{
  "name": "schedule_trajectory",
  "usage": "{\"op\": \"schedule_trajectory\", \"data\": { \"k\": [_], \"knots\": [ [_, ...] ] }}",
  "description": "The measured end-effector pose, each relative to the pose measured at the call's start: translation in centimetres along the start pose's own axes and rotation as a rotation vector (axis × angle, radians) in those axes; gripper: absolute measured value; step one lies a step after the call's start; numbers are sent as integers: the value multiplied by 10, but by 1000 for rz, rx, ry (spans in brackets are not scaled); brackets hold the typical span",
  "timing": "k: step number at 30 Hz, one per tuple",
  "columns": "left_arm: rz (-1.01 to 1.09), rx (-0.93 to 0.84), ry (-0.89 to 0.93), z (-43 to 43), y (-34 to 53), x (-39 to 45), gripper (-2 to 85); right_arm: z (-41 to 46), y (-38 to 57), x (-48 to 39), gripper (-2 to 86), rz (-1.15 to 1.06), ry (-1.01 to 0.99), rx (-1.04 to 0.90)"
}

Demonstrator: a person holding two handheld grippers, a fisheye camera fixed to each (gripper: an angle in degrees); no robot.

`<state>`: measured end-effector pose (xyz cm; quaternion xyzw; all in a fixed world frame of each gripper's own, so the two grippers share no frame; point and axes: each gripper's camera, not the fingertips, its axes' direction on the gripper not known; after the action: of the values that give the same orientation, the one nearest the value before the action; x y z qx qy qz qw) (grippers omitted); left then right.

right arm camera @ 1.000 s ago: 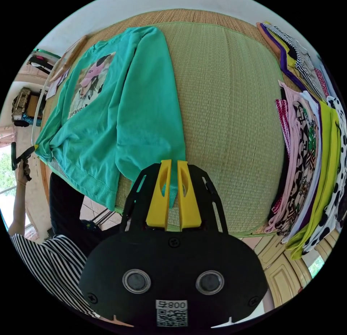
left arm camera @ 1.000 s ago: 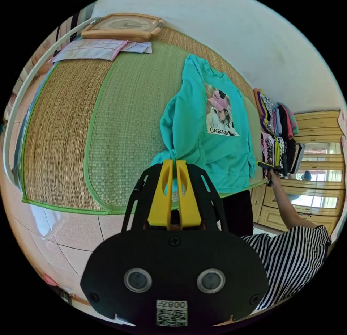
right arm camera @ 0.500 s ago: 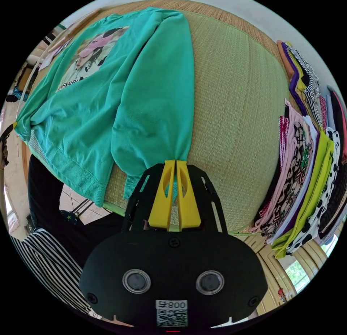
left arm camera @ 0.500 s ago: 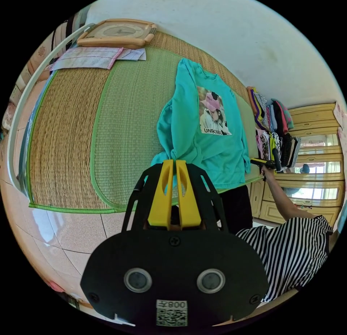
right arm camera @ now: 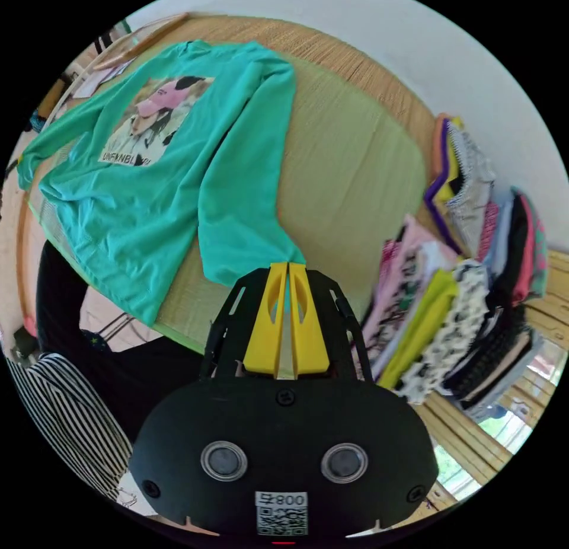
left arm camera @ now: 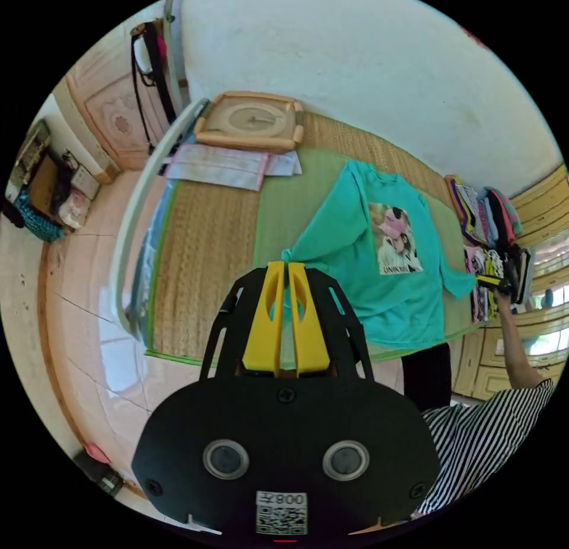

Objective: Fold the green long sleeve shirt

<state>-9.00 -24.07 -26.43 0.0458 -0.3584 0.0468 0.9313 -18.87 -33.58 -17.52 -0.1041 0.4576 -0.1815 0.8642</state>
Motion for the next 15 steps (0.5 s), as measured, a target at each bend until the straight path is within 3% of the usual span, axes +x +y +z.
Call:
{"op": "schedule_trajectory", "data": {
  "k": [2, 4, 8, 11, 15],
  "knots": [
    [-118, 95, -76, -31, -18, -29, 18, -40, -7, 59, 7, 96, 81, 51],
    [-228, 177, -97, -53, -26, -52, 26, -83, -9, 141, 13, 251, 8, 117],
    [-285, 236, 42, -39, -12, -58, 56, -98, 6, 199, 34, 420, -19, 200],
    [-175, 84, 224, 35, 17, -22, 68, -57, 25, 186, 53, 427, -192, 251],
    [-51, -208, 335, 144, 77, 44, 77, 51, 62, 87, 59, 286, -515, 192]
  ]
}}
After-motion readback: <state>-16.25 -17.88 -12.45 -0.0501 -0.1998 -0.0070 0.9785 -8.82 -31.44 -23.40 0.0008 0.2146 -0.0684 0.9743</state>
